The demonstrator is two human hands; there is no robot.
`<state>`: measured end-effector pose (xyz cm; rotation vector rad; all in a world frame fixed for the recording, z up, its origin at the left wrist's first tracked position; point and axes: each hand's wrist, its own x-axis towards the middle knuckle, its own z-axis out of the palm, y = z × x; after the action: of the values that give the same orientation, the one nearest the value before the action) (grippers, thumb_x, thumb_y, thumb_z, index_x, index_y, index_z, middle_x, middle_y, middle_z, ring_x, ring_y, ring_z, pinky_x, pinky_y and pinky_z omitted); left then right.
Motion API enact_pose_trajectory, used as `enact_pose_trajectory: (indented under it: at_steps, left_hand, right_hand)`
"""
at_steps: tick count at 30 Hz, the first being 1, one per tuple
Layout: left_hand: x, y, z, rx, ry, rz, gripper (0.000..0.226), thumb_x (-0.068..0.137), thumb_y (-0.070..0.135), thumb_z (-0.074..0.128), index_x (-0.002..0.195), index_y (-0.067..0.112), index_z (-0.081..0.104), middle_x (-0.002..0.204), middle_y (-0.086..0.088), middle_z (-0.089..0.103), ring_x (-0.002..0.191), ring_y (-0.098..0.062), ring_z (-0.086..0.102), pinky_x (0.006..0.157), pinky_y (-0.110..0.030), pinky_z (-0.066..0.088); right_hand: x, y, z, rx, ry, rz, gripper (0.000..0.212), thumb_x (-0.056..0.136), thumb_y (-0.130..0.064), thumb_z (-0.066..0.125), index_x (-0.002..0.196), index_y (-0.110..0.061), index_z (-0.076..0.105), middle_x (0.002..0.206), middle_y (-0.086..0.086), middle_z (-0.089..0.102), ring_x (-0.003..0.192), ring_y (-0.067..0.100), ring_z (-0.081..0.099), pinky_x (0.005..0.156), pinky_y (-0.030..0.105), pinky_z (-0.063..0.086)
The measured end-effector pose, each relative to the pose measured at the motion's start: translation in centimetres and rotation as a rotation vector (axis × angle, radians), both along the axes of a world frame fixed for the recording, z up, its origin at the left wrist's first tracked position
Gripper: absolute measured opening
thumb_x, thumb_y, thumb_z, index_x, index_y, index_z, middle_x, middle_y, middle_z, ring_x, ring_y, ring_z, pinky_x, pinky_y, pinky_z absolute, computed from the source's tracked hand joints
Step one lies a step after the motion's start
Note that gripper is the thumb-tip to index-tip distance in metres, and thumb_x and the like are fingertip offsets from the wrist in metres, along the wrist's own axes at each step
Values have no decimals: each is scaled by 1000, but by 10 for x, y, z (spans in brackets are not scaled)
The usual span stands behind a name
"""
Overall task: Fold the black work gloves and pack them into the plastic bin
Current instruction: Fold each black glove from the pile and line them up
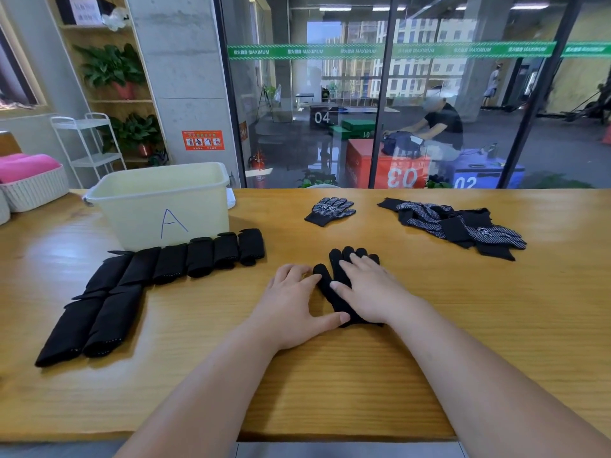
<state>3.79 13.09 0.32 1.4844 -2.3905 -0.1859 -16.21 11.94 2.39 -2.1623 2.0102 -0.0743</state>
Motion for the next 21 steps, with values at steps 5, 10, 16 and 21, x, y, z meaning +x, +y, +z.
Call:
enact_pose_trajectory:
  at_steps: [5,10,16,21]
  left_hand:
    - [0,-2,1,2,21,-7,116,72,100,49,161,26,44,163,8,37,155,-15,18,127,-48,30]
    - [11,-4,2,76,229,-2,111,73,97,59,159,27,45,158,13,42,152,-9,21,125,-38,31]
    - [16,-5,4,74,318,44,97,81,93,56,156,33,44,153,16,45,149,-9,26,121,-37,33]
    - [15,-4,6,70,372,55,94,83,94,50,156,34,45,151,18,45,147,-8,29,120,-39,36]
  right_hand:
    - [11,-20,3,-89,52,-77,76,110,-63,21,170,-19,9,178,5,-3,164,27,-3,133,49,9]
    - [17,-28,-16,-15,75,-79,81,102,-76,9,170,-33,0,178,4,-11,164,29,-12,132,51,0]
    - [15,-31,-8,55,112,-65,80,101,-79,9,168,-39,-8,176,2,-18,163,32,-16,132,54,-1]
    - [23,-26,-5,21,142,-18,77,105,-71,15,168,-36,-9,176,-1,-20,163,31,-17,132,54,-1]
